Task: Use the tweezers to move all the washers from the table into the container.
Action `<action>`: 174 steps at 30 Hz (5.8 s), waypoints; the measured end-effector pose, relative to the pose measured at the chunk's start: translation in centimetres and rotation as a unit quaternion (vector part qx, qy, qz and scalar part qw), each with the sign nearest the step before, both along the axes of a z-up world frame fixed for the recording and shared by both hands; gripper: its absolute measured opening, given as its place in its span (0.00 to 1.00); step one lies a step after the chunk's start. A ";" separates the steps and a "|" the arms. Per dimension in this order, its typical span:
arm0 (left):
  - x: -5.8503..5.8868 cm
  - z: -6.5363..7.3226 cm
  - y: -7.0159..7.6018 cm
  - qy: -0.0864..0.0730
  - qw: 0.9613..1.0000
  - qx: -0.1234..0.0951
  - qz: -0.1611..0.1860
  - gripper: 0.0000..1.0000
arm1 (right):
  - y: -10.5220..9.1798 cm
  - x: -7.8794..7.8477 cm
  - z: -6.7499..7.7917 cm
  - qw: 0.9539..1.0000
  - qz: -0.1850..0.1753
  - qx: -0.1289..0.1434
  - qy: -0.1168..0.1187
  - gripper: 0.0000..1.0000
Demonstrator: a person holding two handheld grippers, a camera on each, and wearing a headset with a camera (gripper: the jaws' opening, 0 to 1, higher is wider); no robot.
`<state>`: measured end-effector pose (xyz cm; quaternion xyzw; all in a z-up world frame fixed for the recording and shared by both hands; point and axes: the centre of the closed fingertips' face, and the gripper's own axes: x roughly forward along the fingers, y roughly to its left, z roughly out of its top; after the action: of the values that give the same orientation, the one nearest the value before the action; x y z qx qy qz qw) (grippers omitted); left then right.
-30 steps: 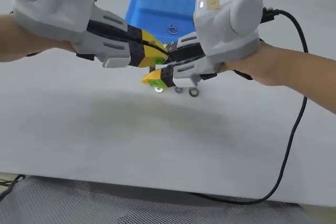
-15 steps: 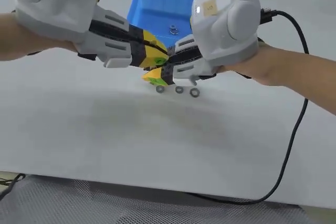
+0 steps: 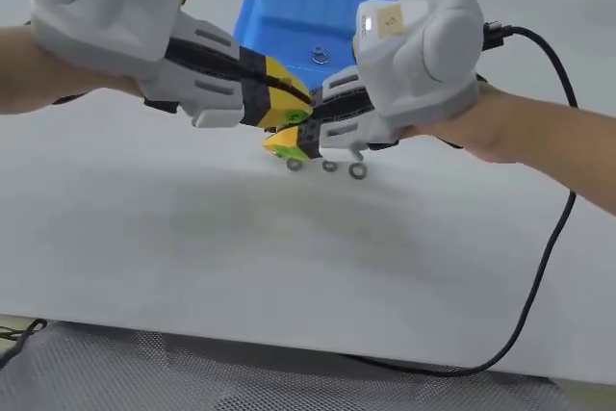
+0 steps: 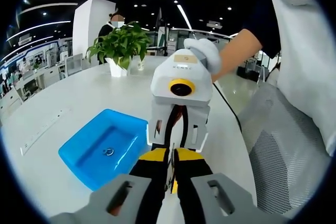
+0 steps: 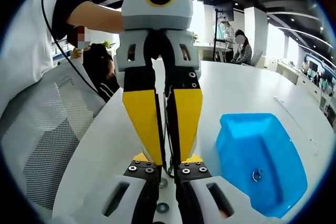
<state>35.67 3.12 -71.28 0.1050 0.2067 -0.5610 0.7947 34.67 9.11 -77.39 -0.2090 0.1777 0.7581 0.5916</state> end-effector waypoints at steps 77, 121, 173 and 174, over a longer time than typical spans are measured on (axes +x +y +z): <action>-1.3 -1.6 11.1 0.012 0.985 0.045 0.166 0.83 | -0.9 6.6 9.4 0.996 -0.032 0.030 -0.076 0.09; -2.3 -3.6 12.4 0.048 0.974 0.047 0.215 0.98 | 0.1 12.5 1.4 0.995 -0.097 0.001 -0.038 0.10; 8.8 4.0 6.4 -0.056 0.987 -0.040 0.146 0.71 | 0.2 11.2 3.3 0.996 -0.080 0.004 -0.043 0.09; 9.1 4.0 6.1 -0.054 0.987 -0.040 0.144 0.67 | 0.3 11.1 3.3 0.996 -0.078 0.003 -0.044 0.09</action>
<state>44.77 9.26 -67.26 0.0725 0.1538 -0.4424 0.8806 45.77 9.36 -74.13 -0.2263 0.1651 0.7000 0.6569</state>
